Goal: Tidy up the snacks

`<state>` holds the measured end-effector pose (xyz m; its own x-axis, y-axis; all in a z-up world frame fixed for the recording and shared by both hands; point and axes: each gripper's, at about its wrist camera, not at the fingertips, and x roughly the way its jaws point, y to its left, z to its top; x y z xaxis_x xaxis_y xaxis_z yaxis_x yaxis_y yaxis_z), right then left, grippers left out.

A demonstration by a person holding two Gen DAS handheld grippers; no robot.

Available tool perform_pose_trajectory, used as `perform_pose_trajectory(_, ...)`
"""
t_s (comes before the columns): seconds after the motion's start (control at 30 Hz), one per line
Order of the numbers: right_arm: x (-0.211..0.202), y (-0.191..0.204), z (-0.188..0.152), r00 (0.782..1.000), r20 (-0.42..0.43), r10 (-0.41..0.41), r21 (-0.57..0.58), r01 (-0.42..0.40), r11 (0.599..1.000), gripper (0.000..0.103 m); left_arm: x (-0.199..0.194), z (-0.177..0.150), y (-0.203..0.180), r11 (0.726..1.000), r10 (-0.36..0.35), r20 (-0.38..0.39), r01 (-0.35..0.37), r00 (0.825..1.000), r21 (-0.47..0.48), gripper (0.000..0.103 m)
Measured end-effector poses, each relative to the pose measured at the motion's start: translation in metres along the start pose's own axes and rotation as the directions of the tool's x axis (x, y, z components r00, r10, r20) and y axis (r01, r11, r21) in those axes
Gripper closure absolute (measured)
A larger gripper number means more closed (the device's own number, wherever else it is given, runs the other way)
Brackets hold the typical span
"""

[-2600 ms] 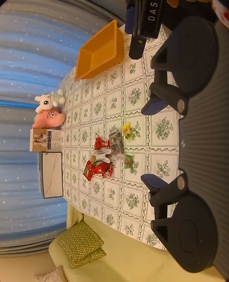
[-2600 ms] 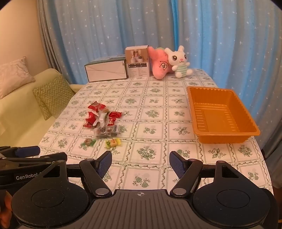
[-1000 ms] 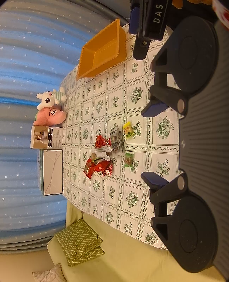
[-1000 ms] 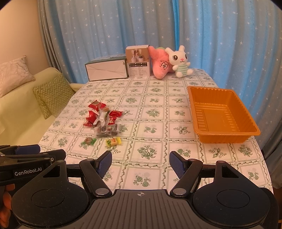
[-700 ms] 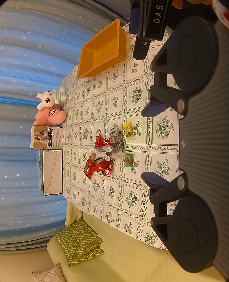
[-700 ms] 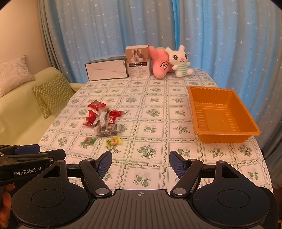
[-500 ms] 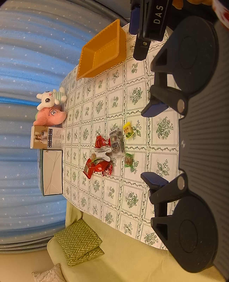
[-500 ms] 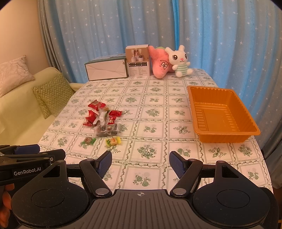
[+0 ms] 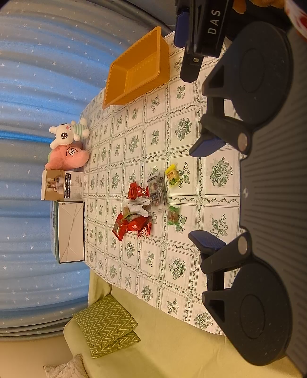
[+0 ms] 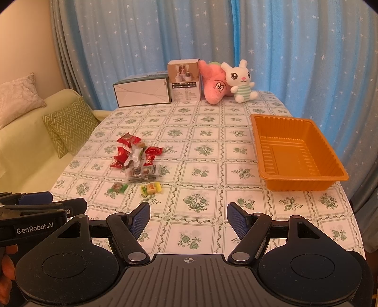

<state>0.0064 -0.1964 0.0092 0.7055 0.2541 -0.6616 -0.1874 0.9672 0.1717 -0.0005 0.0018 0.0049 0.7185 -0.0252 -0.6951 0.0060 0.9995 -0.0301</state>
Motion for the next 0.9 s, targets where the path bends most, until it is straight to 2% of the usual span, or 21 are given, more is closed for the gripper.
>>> perform_pose_trajectory(0.73,0.002,-0.002,-0.001,1.0,-0.006,-0.002,0.003,0.002,1.0,0.031,0.005,-0.001,-0.003,1.0,-0.008,-0.003,0.008,1.0,0.002,0.037)
perform_pose_trajectory(0.9,0.008,-0.003,-0.003,1.0,-0.009,-0.004,0.002,0.004,1.0,0.031,0.012,-0.003,0.003,1.0,-0.028,-0.018,0.028,0.999,-0.014,0.037)
